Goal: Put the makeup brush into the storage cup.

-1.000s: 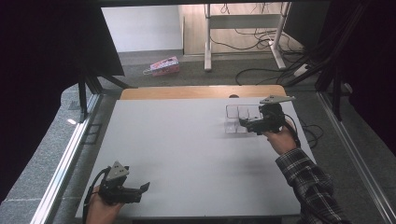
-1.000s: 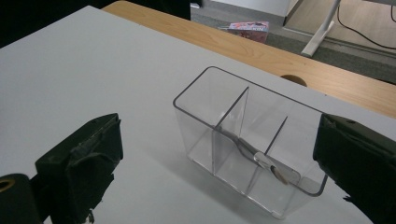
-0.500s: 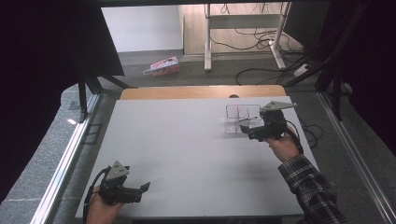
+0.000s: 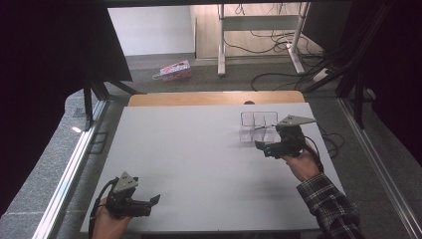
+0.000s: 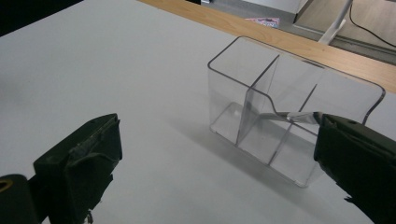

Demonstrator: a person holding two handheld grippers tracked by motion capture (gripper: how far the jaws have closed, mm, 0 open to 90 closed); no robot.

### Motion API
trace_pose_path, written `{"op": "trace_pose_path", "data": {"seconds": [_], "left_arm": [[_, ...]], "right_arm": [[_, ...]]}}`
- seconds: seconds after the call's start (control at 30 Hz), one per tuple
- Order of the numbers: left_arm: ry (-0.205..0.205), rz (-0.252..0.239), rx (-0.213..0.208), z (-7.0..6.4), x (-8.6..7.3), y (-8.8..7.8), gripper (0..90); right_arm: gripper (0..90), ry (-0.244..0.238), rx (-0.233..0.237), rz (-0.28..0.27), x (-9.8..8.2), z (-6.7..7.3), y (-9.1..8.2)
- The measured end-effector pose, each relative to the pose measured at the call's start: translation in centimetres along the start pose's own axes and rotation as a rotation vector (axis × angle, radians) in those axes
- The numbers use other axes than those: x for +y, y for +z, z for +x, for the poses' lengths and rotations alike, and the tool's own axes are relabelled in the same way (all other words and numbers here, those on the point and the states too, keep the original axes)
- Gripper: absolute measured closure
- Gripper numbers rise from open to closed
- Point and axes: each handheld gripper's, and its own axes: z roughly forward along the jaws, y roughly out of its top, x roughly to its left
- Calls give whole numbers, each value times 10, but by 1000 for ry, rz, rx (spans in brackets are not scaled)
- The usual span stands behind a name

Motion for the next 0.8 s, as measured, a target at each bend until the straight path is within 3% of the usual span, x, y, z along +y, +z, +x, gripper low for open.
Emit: {"op": "trace_pose_path", "data": {"seconds": [0.33, 0.8], "left_arm": [[4, 4, 0, 0, 0, 0, 27], [14, 7, 1, -1, 0, 0, 27]], "right_arm": [[2, -27, 26, 0, -7, 12, 1], [0, -2, 71, 17, -25, 18, 4]]}}
